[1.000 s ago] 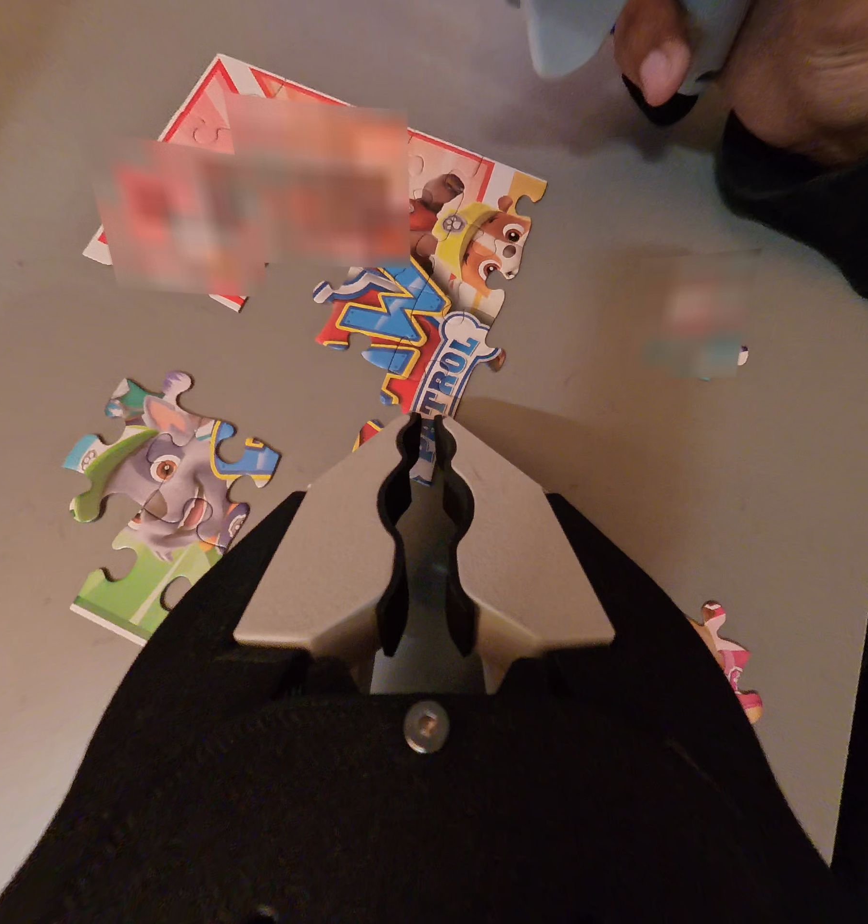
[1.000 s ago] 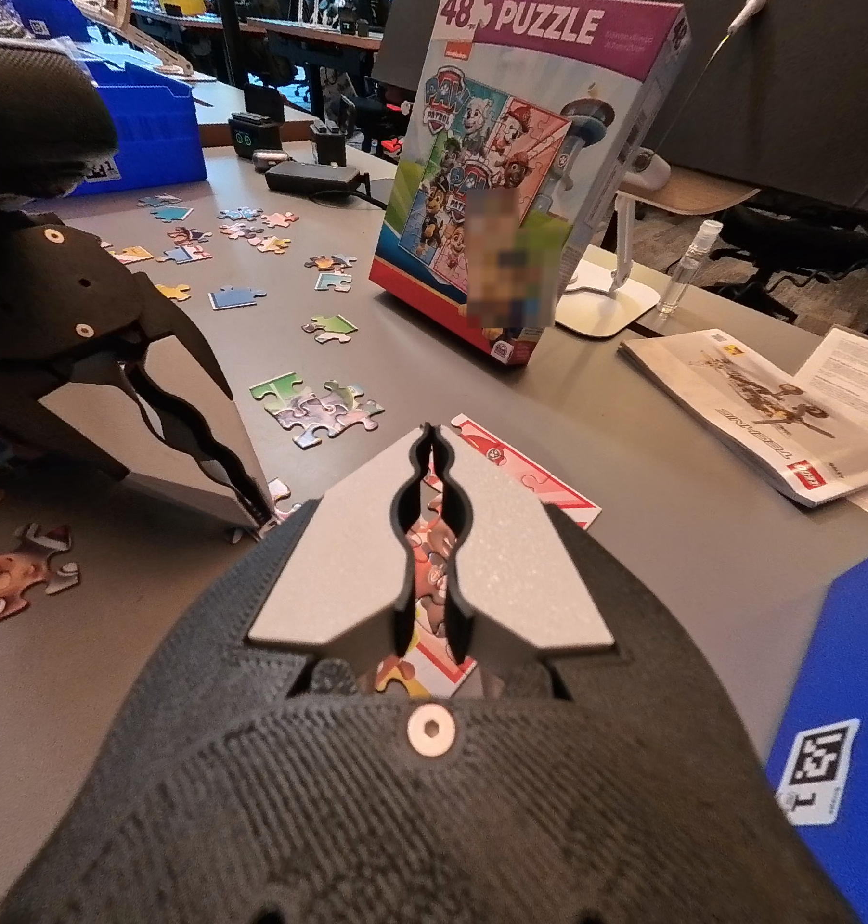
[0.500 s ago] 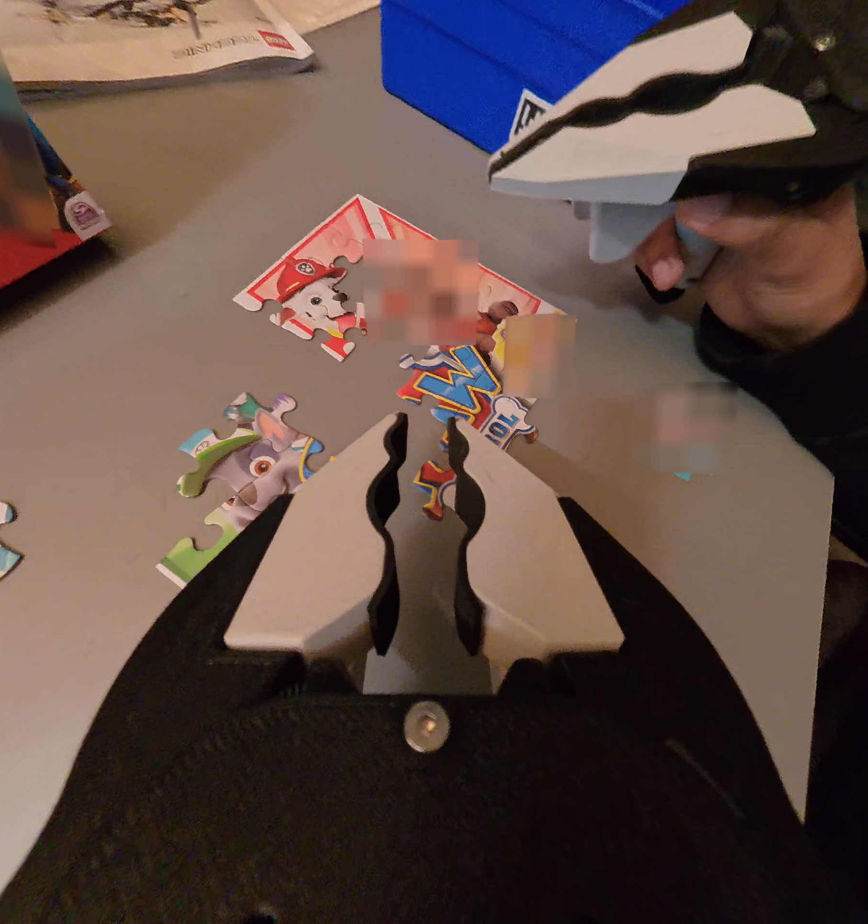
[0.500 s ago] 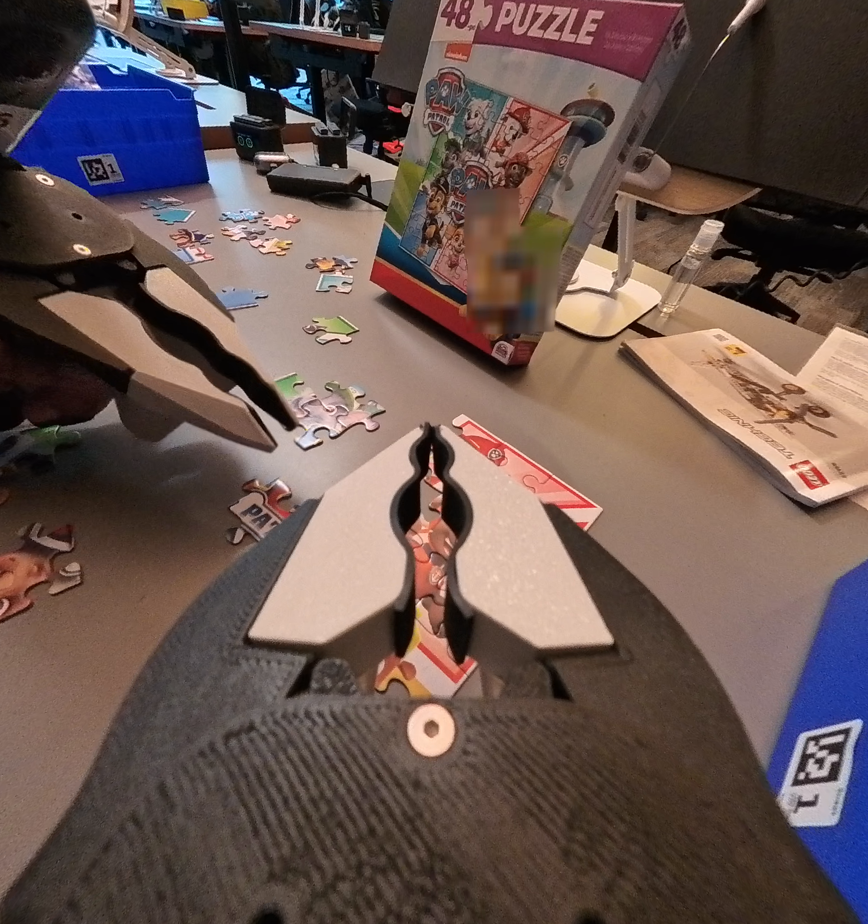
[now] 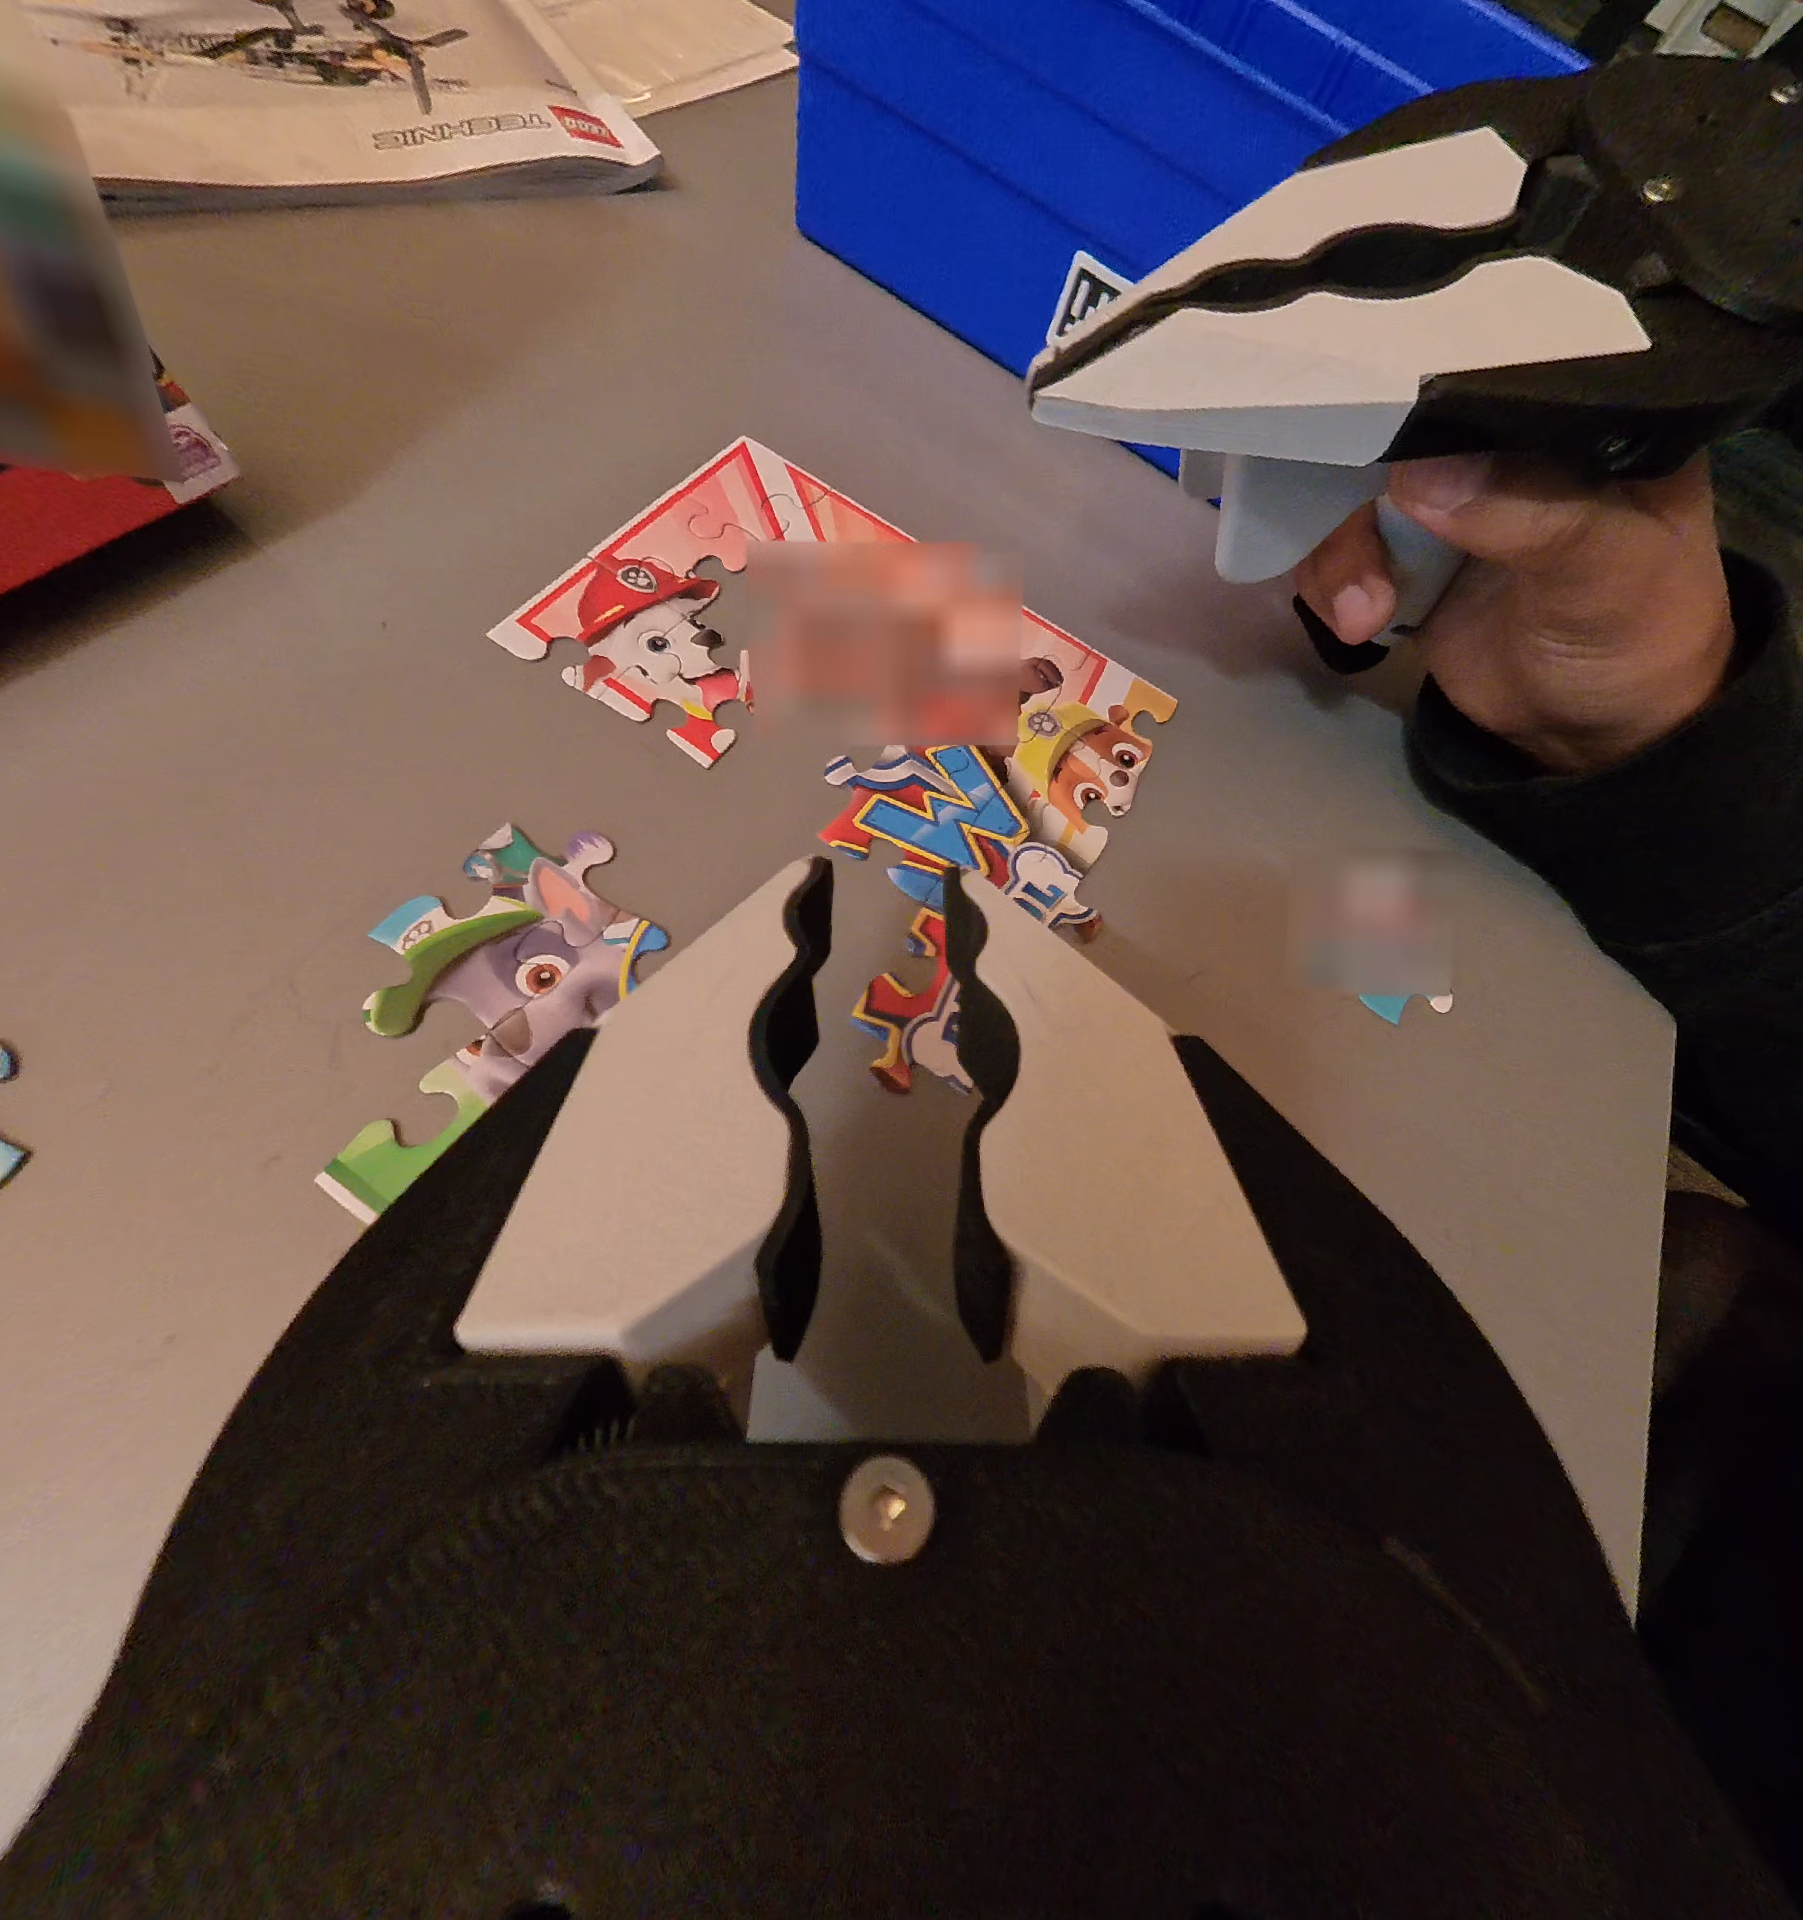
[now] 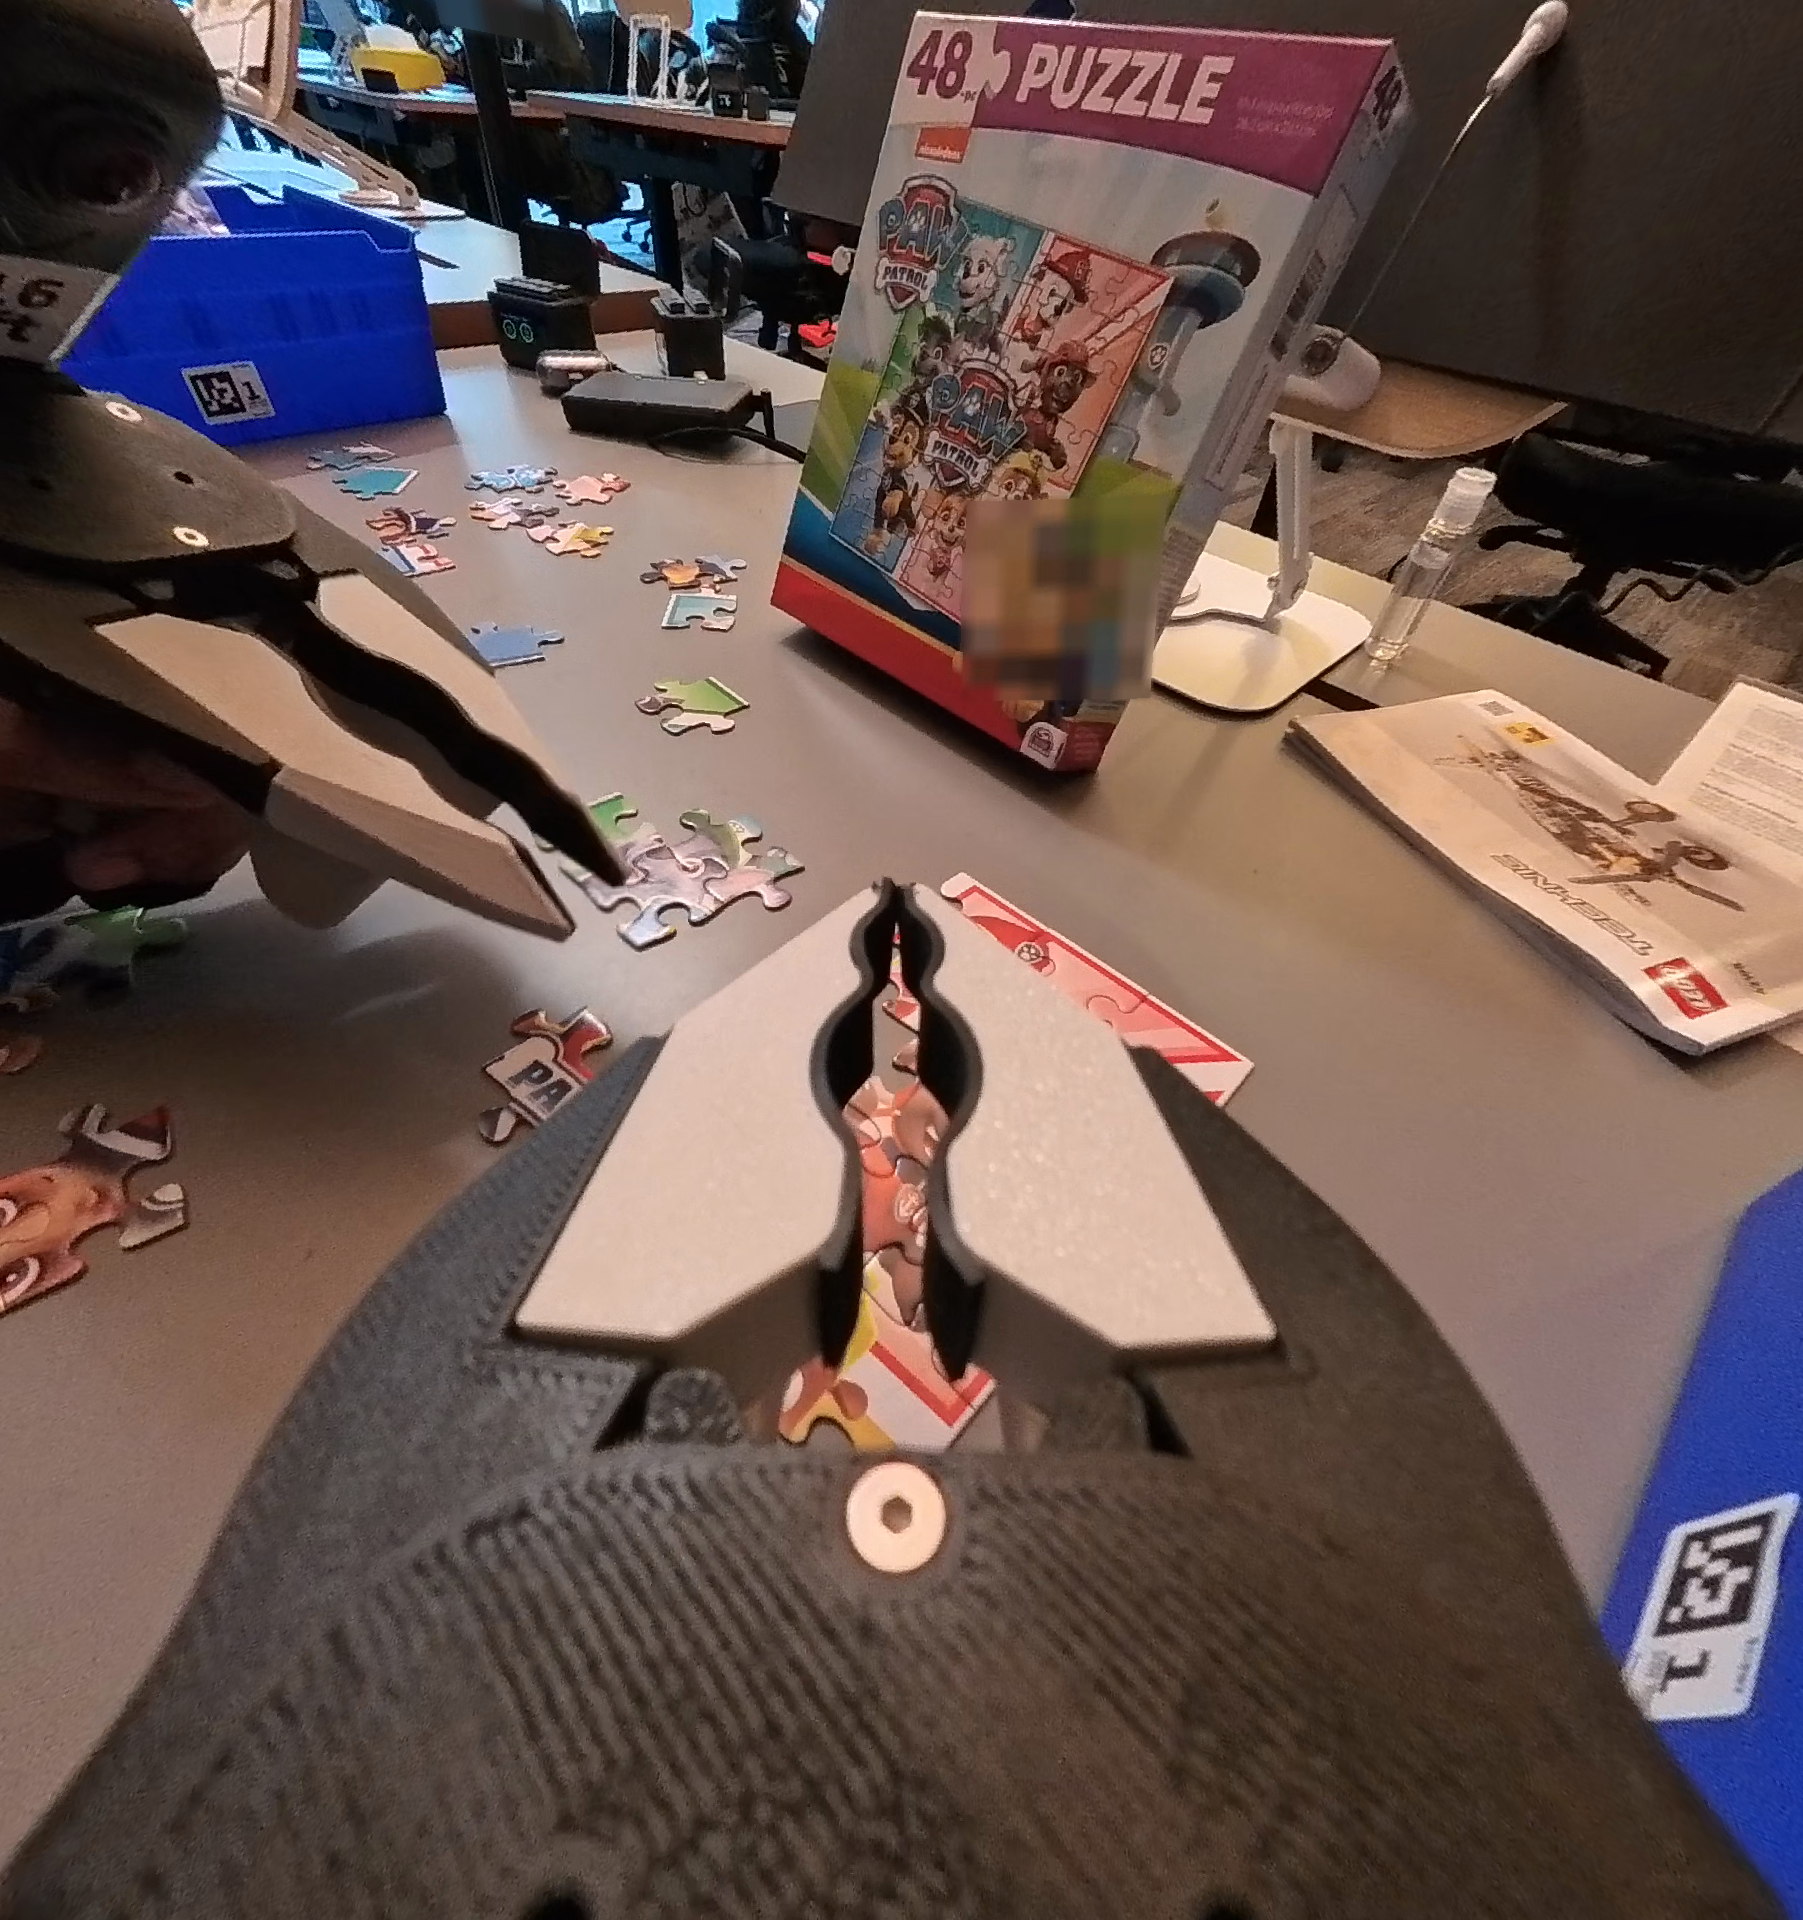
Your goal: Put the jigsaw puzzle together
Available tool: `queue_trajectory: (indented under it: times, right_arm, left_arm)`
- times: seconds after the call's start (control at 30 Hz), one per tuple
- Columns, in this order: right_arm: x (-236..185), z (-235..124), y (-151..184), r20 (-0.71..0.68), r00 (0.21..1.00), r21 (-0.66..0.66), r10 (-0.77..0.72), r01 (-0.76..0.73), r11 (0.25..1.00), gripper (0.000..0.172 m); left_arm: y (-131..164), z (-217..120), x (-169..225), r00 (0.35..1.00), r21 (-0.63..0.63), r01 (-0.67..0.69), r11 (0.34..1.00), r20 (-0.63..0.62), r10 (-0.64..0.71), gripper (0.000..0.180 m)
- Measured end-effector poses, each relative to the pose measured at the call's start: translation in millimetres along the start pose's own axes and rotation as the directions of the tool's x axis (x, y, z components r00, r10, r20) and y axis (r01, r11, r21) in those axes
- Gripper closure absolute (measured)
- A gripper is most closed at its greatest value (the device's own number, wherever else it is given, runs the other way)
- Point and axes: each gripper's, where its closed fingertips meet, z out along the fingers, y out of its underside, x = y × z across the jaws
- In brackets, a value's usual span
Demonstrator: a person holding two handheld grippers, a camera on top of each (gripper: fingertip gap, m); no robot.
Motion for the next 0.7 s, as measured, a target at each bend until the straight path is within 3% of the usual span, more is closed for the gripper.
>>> queue_trajectory:
  times: [0.17,0.27,0.4,0.53,0.7]
  right_arm:
    - [0,0,-1,0.000,1.000,0.004,0.002,-0.002,1.000,0.172]
    - [0,0,-1,0.001,1.000,0.004,0.004,-0.004,1.000,0.172]
    - [0,0,0,0.001,1.000,0.002,0.002,-0.002,1.000,0.172]
    - [0,0,-1,0.000,1.000,0.005,0.004,-0.004,1.000,0.172]
    - [0,-1,-1,0.002,1.000,0.008,0.007,-0.007,1.000,0.172]
  left_arm:
    - [-15,-16,-26,0.991,0.108,0.058,0.992,0.116,-0.070,0.157]
    - [-24,-26,-33,0.986,0.186,0.125,0.975,0.090,-0.143,0.153]
    - [-24,-23,-21,0.983,0.181,0.182,0.967,-0.012,-0.183,0.152]
    - [-32,-29,-27,0.983,0.240,0.170,0.956,0.025,-0.181,0.142]
    - [-50,-49,-42,0.964,0.392,0.236,0.889,0.022,-0.266,0.129]
